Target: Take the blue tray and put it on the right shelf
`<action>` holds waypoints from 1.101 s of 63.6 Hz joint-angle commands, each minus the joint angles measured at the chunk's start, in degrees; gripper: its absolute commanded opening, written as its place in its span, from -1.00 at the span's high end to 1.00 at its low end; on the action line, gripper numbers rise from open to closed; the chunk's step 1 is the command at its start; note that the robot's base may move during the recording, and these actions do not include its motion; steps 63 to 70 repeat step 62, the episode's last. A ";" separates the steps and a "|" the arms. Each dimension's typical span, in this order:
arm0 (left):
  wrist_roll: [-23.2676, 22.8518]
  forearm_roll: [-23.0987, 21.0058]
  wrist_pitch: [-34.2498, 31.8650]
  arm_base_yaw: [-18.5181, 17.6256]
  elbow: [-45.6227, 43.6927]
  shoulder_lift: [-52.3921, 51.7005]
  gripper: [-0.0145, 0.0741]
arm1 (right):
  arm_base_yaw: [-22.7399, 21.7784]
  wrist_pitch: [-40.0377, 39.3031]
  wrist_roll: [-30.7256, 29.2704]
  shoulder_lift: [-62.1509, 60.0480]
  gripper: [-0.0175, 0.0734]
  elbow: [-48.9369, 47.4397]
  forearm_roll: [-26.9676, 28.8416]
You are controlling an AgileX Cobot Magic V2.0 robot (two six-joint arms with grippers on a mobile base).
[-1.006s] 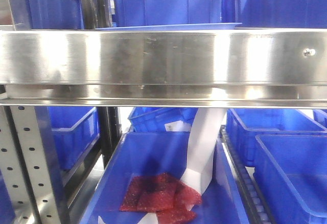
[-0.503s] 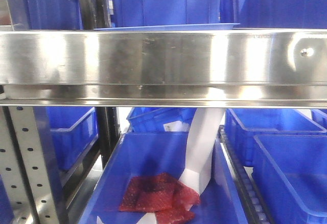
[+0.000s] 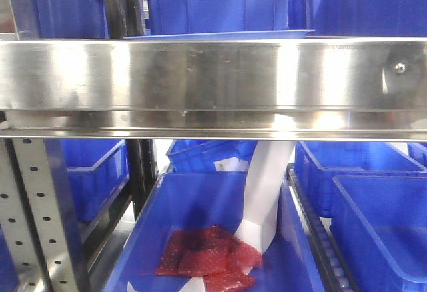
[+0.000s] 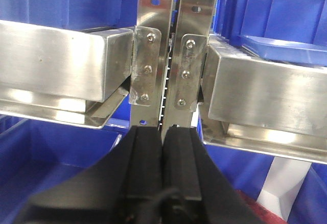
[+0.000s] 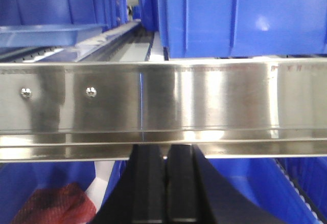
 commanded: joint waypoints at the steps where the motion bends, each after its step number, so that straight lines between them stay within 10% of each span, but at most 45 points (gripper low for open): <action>1: 0.09 -0.54 -4.69 0.12 1.68 -0.76 0.78 | -0.36 -6.06 -0.48 -1.23 0.49 -1.31 0.31; 70: 0.09 -0.54 -4.69 0.12 1.68 -0.76 0.78 | -0.36 -5.52 -0.48 -1.36 0.49 -1.36 0.31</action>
